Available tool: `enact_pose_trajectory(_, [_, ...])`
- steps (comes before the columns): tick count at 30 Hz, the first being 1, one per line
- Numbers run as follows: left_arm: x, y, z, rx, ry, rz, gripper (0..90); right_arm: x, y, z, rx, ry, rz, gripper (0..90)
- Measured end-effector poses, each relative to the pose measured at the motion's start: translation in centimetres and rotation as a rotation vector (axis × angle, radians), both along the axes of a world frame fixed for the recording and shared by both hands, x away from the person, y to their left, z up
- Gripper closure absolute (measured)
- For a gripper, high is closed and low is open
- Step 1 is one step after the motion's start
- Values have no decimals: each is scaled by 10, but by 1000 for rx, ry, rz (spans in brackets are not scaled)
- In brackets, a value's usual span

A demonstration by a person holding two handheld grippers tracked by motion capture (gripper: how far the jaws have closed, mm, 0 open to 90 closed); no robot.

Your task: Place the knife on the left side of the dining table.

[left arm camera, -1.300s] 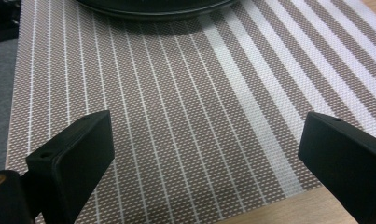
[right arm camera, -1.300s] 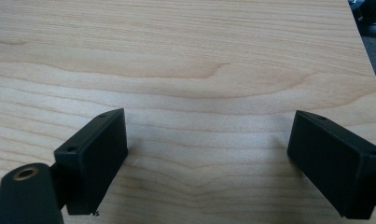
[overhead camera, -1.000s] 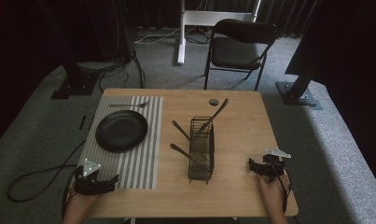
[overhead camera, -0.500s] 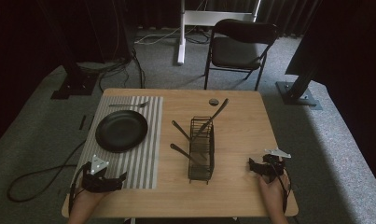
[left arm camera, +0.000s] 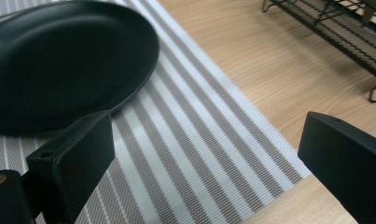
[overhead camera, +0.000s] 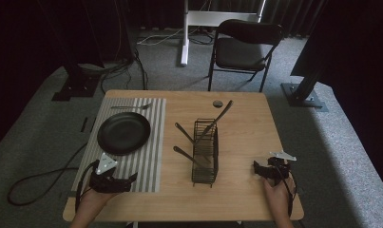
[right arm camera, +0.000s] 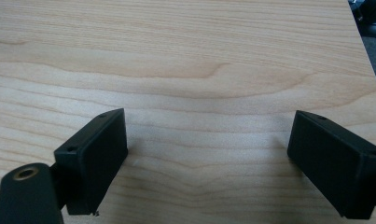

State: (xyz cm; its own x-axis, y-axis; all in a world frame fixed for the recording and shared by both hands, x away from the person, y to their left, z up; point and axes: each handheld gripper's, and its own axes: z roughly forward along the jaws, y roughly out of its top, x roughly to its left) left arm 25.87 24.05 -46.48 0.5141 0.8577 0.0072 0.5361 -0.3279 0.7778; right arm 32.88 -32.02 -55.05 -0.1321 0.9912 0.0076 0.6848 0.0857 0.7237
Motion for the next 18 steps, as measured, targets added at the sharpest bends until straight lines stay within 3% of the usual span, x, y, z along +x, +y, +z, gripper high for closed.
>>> enact_pose_trajectory(6, [2,-11,11,-9,-22,-37,40,0,0,0,1,0,-1,112])
enact_pose_trajectory(11, [5,-17,19,-56,-18,-69,40,0,0,0,1,1,-1,112])
enact_pose_trajectory(18, [8,-34,29,-35,-35,-123,40,0,0,0,1,0,-1,112])
